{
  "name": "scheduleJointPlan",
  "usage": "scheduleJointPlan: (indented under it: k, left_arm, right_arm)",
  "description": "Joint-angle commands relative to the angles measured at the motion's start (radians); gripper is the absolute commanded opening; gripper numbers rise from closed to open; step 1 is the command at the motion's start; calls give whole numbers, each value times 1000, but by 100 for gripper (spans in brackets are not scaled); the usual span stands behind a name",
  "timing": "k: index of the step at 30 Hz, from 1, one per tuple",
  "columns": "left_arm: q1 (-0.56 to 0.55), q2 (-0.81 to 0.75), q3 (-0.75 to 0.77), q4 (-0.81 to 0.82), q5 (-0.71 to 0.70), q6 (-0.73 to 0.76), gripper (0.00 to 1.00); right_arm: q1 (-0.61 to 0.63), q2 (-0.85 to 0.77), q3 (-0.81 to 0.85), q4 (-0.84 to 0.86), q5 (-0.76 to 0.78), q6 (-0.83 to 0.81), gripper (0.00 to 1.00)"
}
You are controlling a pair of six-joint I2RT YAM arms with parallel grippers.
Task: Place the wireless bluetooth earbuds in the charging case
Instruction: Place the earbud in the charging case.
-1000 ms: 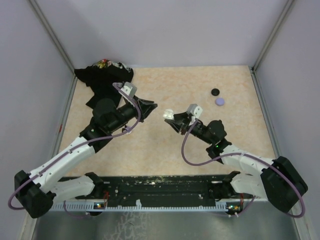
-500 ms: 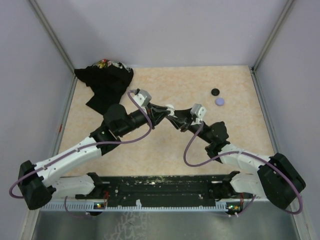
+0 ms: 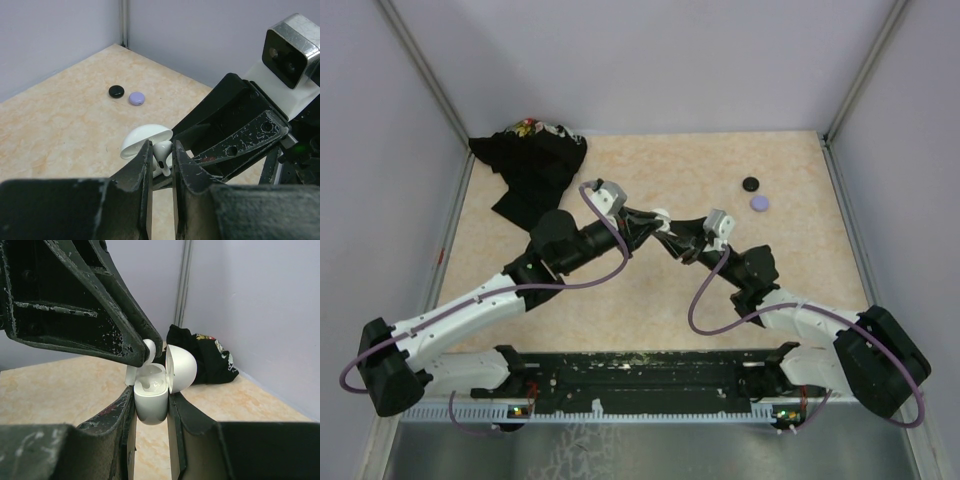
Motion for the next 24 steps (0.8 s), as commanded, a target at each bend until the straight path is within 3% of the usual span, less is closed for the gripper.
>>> scheduleJointPlan:
  k: [1, 24]
  left_arm:
    - [-10, -9, 49, 31, -14, 14, 0]
    - [-23, 39, 60, 5, -16, 36, 0]
  right_arm:
    - [8, -2, -5, 84, -16, 13, 0]
    - [8, -25, -16, 88, -9, 15, 0]
